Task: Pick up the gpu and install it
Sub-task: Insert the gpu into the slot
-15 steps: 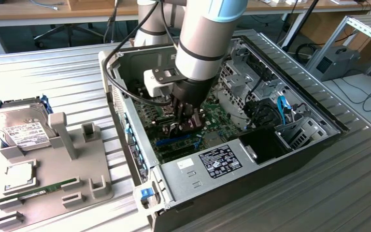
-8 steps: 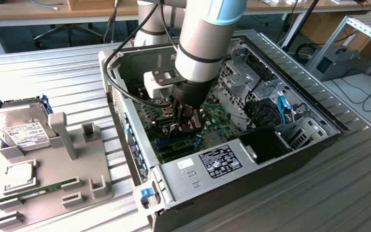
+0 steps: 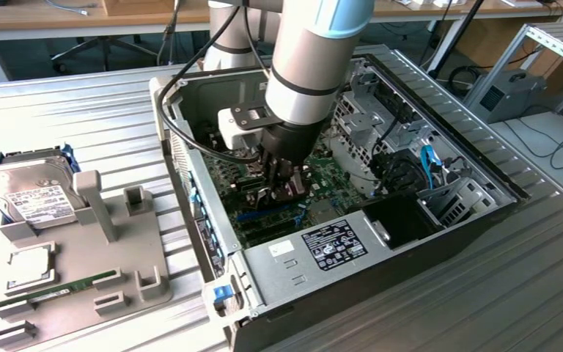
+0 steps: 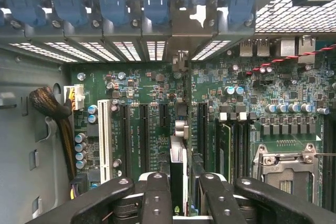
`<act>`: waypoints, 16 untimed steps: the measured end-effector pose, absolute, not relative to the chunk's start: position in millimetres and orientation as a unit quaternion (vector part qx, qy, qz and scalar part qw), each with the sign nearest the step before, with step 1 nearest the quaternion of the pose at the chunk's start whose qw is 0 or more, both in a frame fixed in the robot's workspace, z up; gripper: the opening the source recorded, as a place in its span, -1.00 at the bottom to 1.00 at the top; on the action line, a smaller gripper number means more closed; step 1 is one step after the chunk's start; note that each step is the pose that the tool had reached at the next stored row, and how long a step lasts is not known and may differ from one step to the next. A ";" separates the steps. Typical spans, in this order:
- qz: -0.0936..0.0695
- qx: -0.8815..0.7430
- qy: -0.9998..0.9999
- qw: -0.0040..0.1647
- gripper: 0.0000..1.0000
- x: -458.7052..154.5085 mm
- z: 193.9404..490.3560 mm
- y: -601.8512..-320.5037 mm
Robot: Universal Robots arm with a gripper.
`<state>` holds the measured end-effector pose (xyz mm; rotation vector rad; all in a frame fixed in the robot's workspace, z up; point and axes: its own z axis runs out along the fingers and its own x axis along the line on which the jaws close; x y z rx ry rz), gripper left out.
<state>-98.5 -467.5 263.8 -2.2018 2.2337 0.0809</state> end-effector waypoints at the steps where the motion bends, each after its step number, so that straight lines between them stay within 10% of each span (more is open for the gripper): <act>1: 0.026 -0.702 0.712 0.002 -0.47 -98.6 263.8 -467.3; 16: 0.025 -0.706 0.707 0.001 -0.47 -98.6 258.3 -466.3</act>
